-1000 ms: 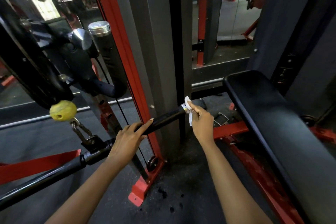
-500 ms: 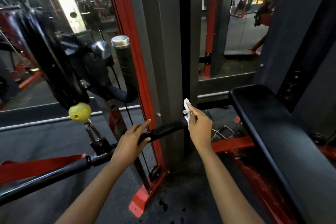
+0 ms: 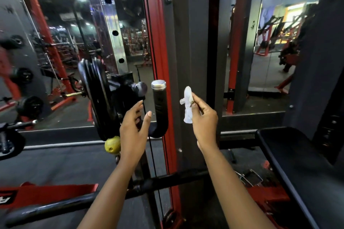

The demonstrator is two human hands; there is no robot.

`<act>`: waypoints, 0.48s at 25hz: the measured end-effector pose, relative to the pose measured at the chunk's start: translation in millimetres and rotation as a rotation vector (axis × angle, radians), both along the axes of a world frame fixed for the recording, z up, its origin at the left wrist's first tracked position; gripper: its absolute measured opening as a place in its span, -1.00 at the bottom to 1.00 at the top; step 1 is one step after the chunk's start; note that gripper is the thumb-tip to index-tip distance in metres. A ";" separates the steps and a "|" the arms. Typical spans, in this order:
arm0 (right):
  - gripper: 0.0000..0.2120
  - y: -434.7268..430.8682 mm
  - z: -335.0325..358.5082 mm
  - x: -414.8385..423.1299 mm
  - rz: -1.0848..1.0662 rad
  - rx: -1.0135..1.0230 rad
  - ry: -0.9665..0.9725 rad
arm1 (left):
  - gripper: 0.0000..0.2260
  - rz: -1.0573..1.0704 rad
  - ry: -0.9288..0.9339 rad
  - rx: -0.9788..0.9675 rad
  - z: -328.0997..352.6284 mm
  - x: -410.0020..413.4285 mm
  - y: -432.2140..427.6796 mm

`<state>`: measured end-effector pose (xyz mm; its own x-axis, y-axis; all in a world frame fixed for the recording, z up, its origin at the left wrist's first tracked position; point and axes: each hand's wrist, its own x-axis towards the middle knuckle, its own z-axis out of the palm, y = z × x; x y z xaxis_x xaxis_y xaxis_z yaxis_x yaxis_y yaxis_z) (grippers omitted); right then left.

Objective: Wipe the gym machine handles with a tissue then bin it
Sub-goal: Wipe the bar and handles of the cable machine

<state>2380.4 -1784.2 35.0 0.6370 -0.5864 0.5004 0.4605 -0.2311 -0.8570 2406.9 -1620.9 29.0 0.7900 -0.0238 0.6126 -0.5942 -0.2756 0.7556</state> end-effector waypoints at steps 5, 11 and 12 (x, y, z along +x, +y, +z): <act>-0.66 40.0 13.9 13.2 0.015 -0.226 -0.166 | -0.62 -0.078 0.035 -0.045 15.7 11.2 -21.4; -0.59 37.8 -55.0 31.4 -0.085 -0.526 -0.323 | -0.79 -0.089 0.109 -0.173 19.4 13.7 -32.3; -0.58 33.7 -68.4 31.9 -0.048 -0.549 -0.333 | -0.79 -0.076 0.127 -0.176 20.2 11.2 -33.3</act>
<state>2412.3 -1750.6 -33.3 0.3746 -0.2130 0.9024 0.6599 -0.6224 -0.4209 2418.1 -1654.2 49.2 0.8611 0.0127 0.5083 -0.5053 -0.0907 0.8582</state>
